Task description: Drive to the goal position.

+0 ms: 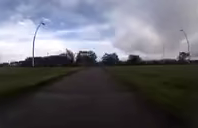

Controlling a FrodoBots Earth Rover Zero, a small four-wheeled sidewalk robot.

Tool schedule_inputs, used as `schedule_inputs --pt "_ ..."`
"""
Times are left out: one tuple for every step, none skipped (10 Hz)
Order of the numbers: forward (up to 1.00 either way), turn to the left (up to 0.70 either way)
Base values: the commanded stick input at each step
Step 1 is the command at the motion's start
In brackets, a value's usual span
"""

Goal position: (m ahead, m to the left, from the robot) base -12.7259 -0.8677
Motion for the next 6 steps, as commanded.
schedule_inputs --pt "1.00 0.00" --pt "1.00 0.00" --pt "1.00 0.00" --pt "1.00 0.00" --pt "1.00 0.00" --pt "1.00 0.00"
